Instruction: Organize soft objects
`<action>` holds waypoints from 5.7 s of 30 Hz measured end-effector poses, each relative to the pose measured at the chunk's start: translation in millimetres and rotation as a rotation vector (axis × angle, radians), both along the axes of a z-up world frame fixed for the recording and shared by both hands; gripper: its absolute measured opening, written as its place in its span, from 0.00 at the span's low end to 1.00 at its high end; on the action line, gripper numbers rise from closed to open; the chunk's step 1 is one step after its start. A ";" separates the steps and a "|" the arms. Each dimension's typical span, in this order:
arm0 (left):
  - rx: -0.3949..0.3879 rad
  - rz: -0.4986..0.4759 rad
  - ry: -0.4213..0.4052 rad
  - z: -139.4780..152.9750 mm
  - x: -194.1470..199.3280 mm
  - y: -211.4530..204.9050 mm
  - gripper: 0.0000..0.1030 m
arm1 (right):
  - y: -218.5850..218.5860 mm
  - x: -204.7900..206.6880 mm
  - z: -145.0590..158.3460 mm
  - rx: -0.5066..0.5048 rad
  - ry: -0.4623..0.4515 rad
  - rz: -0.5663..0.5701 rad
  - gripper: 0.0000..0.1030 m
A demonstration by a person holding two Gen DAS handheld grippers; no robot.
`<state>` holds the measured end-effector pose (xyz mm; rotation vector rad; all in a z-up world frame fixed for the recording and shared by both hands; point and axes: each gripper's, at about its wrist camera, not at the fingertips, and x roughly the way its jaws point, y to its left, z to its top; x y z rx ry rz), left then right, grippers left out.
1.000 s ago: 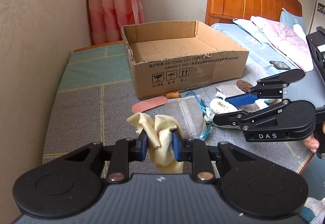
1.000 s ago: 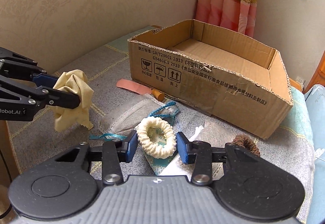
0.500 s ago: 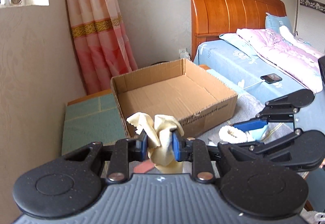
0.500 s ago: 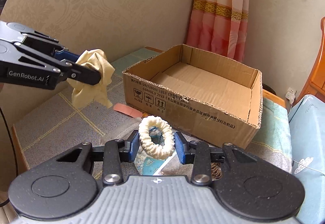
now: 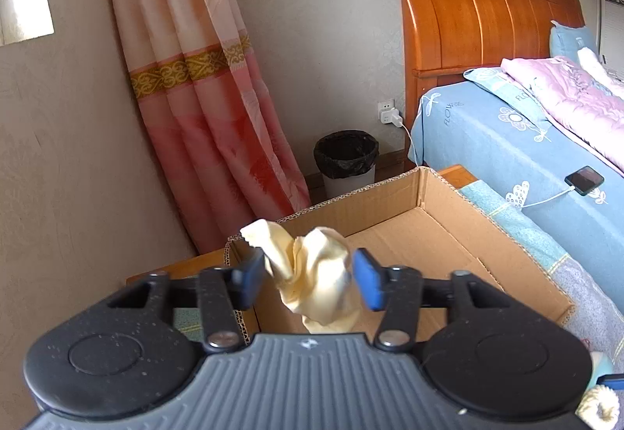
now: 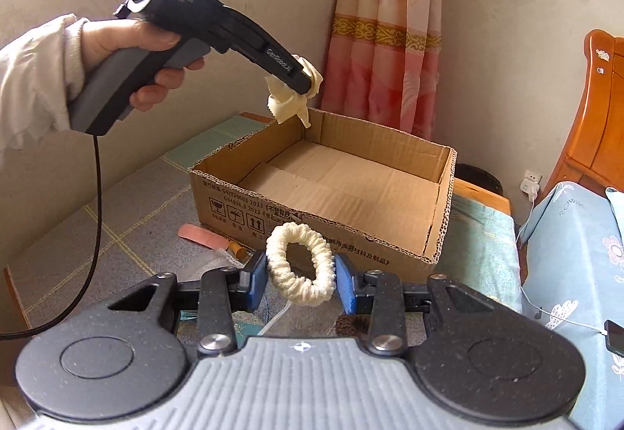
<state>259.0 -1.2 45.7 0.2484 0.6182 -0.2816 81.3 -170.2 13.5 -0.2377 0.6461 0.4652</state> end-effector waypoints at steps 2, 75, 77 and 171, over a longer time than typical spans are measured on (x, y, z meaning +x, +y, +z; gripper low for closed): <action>0.012 0.018 -0.029 -3.0 0.8 0.5 0.80 | -2.5 2.2 1.4 -0.001 0.002 -0.013 0.41; -0.028 0.262 0.084 -62.5 -179.7 62.9 0.99 | -7.5 51.8 8.2 -0.110 -0.039 -0.276 1.00; -0.022 0.259 0.088 -66.8 -174.3 64.9 0.99 | -10.4 37.9 1.3 -0.117 -0.039 -0.282 1.00; -0.075 0.031 0.230 -116.7 -164.0 20.2 0.55 | -58.1 -14.4 -75.1 -0.042 0.163 -0.355 0.50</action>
